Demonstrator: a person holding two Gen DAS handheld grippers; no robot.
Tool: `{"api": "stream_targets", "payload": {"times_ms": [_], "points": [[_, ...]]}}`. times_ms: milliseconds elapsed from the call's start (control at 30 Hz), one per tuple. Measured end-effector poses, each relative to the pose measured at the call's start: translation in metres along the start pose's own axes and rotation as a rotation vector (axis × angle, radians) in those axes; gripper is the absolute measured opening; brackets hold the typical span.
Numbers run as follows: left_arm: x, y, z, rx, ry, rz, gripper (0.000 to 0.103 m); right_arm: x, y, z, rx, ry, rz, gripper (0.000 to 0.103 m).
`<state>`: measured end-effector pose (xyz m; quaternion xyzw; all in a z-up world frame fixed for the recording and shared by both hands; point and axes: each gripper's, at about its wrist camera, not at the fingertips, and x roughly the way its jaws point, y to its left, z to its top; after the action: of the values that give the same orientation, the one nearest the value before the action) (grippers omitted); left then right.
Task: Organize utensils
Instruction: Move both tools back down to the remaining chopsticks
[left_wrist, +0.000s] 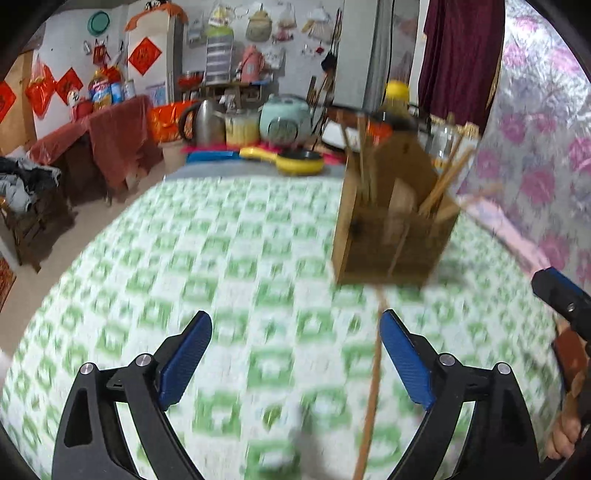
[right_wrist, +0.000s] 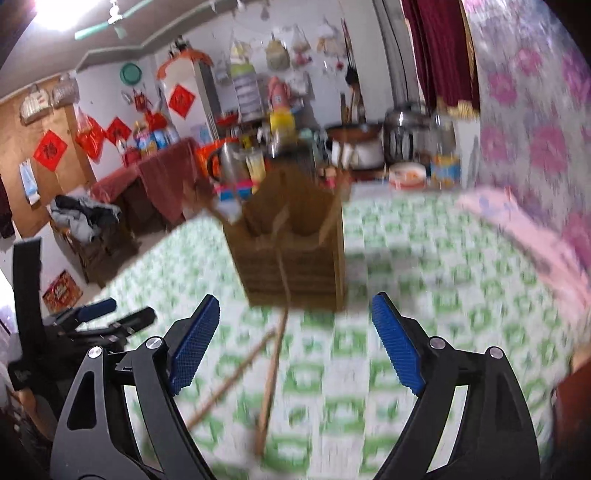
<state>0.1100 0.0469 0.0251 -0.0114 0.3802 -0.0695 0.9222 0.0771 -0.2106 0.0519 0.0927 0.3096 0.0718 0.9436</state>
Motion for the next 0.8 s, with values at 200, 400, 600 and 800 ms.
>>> {"api": "stream_targets", "payload": {"times_ms": [200,400,600,800], "points": [[0.006,0.007,-0.048,0.008,0.104,-0.017,0.091,0.021,-0.004,-0.061,-0.029,0.143,-0.021,0.082],[0.015,0.013,-0.060,-0.009,0.153,0.019,0.091,0.035,0.018,-0.082,-0.136,0.228,0.013,0.082],[0.018,0.016,-0.059,-0.032,0.169,0.014,0.091,0.045,0.033,-0.092,-0.204,0.298,0.033,0.062],[0.019,0.014,-0.059,-0.018,0.169,0.031,0.091,0.060,0.030,-0.098,-0.183,0.397,0.067,0.028]]}}
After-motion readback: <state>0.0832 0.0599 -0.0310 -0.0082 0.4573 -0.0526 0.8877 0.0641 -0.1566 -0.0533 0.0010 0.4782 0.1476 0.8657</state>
